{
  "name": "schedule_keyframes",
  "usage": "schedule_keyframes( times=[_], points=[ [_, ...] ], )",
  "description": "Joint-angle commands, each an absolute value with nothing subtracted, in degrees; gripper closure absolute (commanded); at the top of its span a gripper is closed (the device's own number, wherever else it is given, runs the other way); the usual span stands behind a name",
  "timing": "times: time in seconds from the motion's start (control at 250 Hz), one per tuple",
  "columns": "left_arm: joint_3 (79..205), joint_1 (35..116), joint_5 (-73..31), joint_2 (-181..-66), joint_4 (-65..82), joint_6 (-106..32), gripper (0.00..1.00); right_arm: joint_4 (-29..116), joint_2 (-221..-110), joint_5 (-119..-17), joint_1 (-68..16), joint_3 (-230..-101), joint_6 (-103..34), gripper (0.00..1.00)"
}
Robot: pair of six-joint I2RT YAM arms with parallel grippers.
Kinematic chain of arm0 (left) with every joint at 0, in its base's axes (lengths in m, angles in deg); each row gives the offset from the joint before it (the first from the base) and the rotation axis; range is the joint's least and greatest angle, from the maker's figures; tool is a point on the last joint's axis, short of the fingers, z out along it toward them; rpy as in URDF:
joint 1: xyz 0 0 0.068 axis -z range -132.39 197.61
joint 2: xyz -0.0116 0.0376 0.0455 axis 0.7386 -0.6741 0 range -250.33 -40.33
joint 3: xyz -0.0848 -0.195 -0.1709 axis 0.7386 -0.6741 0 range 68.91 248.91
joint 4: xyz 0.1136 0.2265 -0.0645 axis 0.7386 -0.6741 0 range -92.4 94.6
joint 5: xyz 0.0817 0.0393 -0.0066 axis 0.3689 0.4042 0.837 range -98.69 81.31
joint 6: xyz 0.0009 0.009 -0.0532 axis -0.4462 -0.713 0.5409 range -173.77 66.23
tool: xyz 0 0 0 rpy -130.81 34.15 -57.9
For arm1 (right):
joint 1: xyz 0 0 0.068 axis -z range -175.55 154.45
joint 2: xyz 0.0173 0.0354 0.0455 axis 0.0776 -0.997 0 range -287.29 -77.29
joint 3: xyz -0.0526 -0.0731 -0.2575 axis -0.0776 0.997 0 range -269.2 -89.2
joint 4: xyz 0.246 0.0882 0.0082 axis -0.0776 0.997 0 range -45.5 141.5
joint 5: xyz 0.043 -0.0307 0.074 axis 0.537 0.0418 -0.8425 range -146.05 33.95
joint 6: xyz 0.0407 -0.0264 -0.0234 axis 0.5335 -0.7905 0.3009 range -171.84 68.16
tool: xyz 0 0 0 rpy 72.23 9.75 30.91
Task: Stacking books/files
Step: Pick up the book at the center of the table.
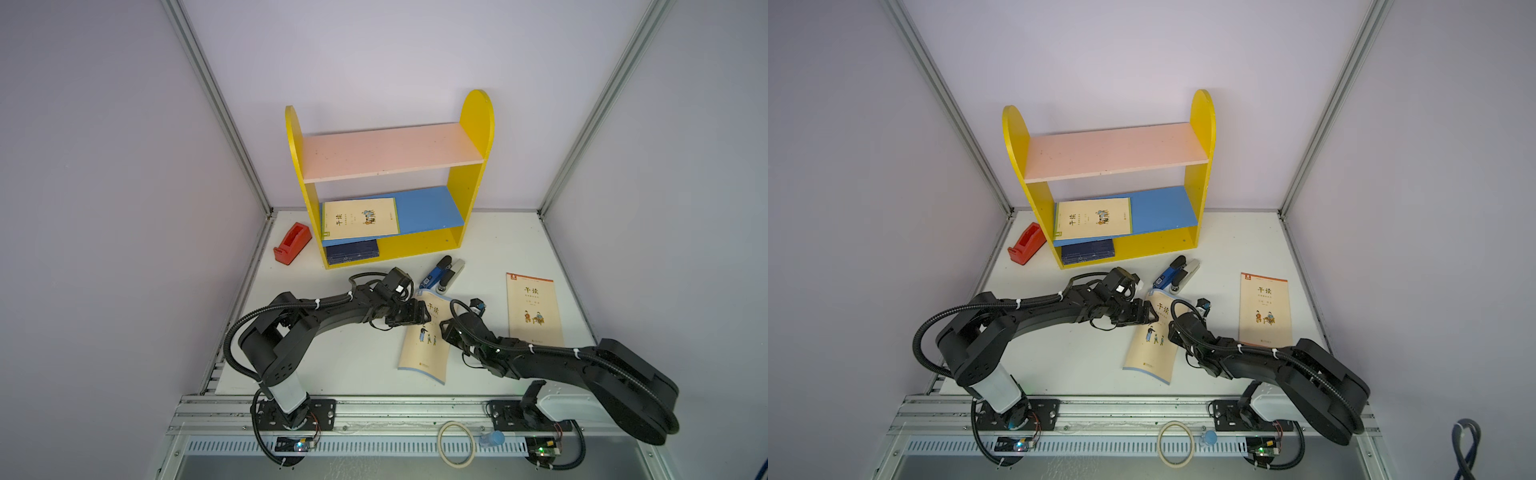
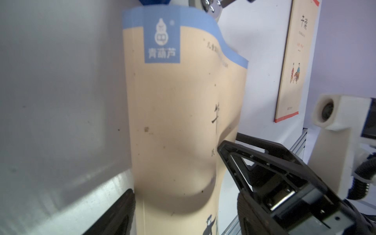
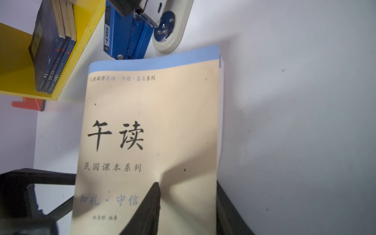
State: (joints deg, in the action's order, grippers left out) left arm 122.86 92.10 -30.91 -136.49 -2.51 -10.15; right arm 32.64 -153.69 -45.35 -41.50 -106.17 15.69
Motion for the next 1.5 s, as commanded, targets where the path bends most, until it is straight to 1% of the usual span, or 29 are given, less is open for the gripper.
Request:
schedule_keyframes(
  times=[0.0,0.276,0.8,0.932,0.984,1.04,1.088,1.192,1.236,1.28,1.388,1.496],
  points=[
    [121.60,91.85,-38.63,-134.51,8.25,-8.49,0.20,44.26,-156.68,-52.53,-41.69,-105.54,15.91,0.59],
    [117.10,89.94,-39.31,-130.19,13.17,-6.06,0.19,42.17,-160.35,-53.03,-41.77,-106.56,15.37,0.62],
    [114.32,88.22,-40.73,-129.10,17.34,-3.49,0.19,40.42,-163.67,-52.75,-42.07,-106.90,14.89,0.63],
    [113.71,87.87,-40.69,-128.62,17.42,-3.14,0.22,39.75,-164.15,-52.85,-42.11,-106.78,15.02,0.63],
    [113.34,87.87,-40.71,-128.49,17.65,-3.10,0.26,39.37,-164.31,-52.95,-42.12,-106.78,15.01,0.63],
    [113.21,87.85,-40.63,-128.42,17.68,-3.09,0.32,38.91,-164.42,-53.05,-42.15,-106.64,15.10,0.63],
    [113.28,87.86,-40.65,-128.49,17.77,-3.06,0.43,38.62,-164.39,-53.13,-42.09,-106.52,15.22,0.63],
    [113.17,87.87,-40.69,-128.79,17.85,-2.88,0.71,38.26,-164.18,-53.18,-42.09,-106.32,15.30,0.63],
    [113.15,87.87,-40.69,-128.84,17.87,-2.83,0.79,38.17,-163.92,-53.15,-42.10,-106.16,15.36,0.63],
    [113.19,87.82,-40.65,-128.77,17.78,-2.96,0.86,38.02,-163.61,-53.02,-42.13,-106.00,15.36,0.63],
    [112.80,87.91,-40.51,-128.19,17.91,-2.80,1.00,38.17,-162.47,-52.67,-42.13,-105.42,15.53,0.63],
    [112.22,87.87,-39.96,-126.81,17.66,-2.73,1.00,38.26,-160.89,-52.37,-42.13,-104.81,15.75,0.63]
  ],
)
